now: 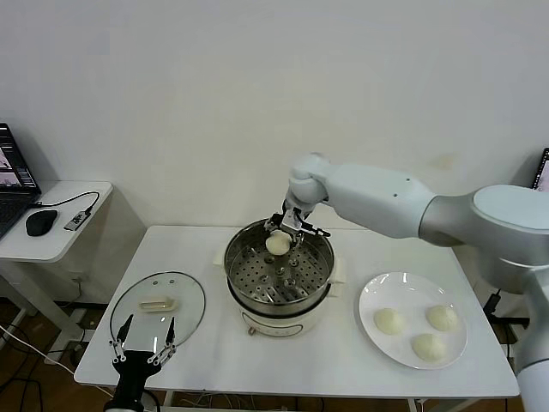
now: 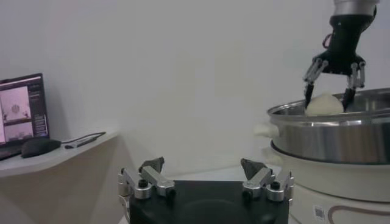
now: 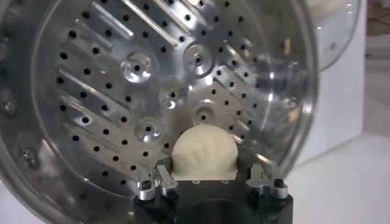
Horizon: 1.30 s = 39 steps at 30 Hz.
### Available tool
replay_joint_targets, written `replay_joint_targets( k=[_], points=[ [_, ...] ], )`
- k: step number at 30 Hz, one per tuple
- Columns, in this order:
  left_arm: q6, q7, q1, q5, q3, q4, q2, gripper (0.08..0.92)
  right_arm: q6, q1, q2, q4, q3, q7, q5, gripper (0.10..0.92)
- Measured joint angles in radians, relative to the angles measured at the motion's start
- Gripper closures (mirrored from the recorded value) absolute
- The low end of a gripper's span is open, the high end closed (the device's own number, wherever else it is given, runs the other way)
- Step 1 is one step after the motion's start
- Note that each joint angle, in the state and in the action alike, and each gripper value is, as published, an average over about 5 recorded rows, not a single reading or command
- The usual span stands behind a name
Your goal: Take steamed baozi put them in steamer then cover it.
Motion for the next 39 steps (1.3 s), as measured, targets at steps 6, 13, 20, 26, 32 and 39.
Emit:
replay_joint_targets(
  k=[6,13,20,26,32,39],
  points=[
    [-0.001,0.0,-0.002,0.002,-0.001,0.0,-0.003,0.177,0.032,-0.019,0.013,-0.027,0.011,0.021,-0.041,0.266],
    [-0.001,0.0,-0.003,0.005,-0.001,-0.004,-0.004,0.177,0.021,0.009,-0.005,-0.005,0.003,0.015,-0.016,0.204],
    [0.001,0.003,-0.012,0.007,0.003,-0.008,-0.005,0.177,-0.151,0.11,-0.086,0.127,-0.015,-0.051,0.146,0.203],
    [0.005,0.005,-0.016,0.009,0.007,-0.015,-0.001,0.177,-0.412,0.198,-0.22,0.283,-0.032,-0.096,0.282,0.203],
    [0.007,0.006,-0.021,0.009,0.006,-0.015,0.013,0.177,-0.644,0.242,-0.405,0.464,-0.056,-0.116,0.383,0.203],
    [0.007,0.006,-0.031,0.01,0.007,-0.005,0.025,0.177,-0.789,0.228,-0.631,0.618,-0.065,-0.129,0.399,0.203]
  ],
)
